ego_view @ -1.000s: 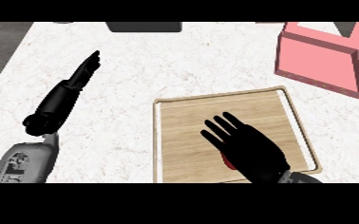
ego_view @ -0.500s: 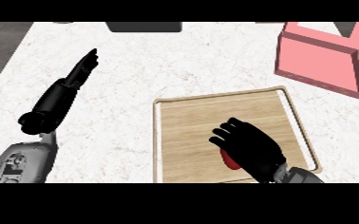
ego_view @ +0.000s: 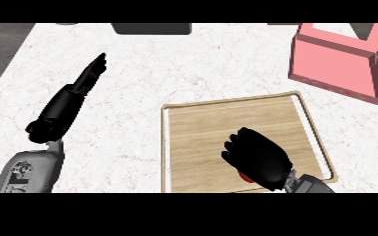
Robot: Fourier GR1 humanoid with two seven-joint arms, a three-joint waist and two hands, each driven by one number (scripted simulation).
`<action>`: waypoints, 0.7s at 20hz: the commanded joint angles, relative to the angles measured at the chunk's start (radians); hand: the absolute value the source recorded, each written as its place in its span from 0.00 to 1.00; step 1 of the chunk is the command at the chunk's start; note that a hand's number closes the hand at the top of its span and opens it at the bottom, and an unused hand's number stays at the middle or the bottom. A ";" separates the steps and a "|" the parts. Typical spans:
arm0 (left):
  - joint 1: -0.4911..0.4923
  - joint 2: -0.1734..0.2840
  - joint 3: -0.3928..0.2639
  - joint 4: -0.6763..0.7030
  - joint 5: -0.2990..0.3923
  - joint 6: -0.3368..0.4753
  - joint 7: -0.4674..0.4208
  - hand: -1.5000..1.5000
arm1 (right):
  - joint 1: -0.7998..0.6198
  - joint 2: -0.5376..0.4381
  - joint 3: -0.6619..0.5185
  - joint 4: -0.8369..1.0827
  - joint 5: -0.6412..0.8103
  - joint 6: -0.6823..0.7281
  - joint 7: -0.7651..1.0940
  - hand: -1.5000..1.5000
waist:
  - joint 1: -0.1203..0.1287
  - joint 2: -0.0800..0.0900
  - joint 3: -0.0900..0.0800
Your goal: Pick the tomato from the tray and place it in the cardboard box
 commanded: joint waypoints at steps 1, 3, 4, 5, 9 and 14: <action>-0.064 0.013 0.022 -0.016 0.026 -0.032 0.087 0.50 | -0.015 0.015 -0.014 -0.023 0.012 -0.038 -0.057 1.00 | -0.001 0.004 0.004; -0.002 -0.006 0.010 -0.042 0.012 -0.021 0.062 0.50 | -0.002 0.033 -0.060 -0.040 -0.019 -0.045 -0.070 1.00 | 0.000 0.003 0.004; 0.034 0.003 0.012 -0.028 -0.006 -0.013 -0.009 0.50 | -0.034 0.034 -0.108 0.091 -0.071 -0.112 -0.149 1.00 | 0.006 0.005 0.004; -0.011 0.017 0.041 0.006 0.031 -0.039 0.003 0.50 | -0.028 0.021 -0.148 0.020 -0.142 -0.035 -0.163 1.00 | 0.001 0.005 0.004; -0.003 -0.011 0.002 0.013 -0.008 -0.019 0.000 0.50 | -0.015 -0.028 -0.280 0.115 -0.302 -0.068 -0.328 1.00 | -0.002 0.007 0.005; 0.018 -0.005 0.025 -0.035 0.009 -0.028 0.029 0.50 | -0.031 -0.054 -0.361 -0.043 -0.327 -0.067 -0.354 1.00 | -0.007 0.002 0.004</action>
